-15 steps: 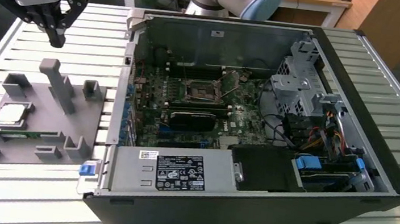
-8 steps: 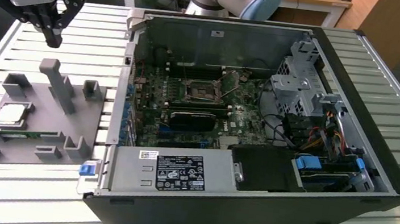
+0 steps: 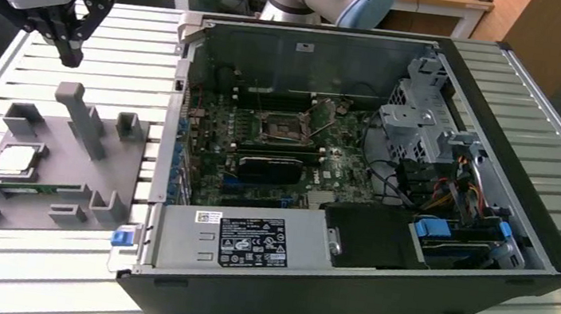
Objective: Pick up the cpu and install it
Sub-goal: 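Reach for the cpu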
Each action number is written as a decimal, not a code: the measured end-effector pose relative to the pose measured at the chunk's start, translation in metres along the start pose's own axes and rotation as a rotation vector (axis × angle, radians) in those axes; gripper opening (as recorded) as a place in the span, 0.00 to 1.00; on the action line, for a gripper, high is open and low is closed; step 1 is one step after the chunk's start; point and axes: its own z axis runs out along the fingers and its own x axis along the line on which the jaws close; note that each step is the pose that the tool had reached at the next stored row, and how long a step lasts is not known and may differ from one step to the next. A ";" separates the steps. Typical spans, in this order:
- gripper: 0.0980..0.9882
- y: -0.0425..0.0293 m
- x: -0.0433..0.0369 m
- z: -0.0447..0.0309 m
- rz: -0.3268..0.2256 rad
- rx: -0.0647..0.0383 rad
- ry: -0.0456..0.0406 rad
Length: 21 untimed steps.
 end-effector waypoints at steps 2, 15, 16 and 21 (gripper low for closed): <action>0.01 -0.0001 0.0012 0.0003 0.000 0.000 0.0005; 0.01 -0.0015 0.0181 0.0024 0.000 0.000 0.0024; 0.01 -0.0016 0.0196 0.0026 0.000 0.000 0.0024; 0.01 -0.0021 0.0258 0.0034 0.000 0.000 0.0023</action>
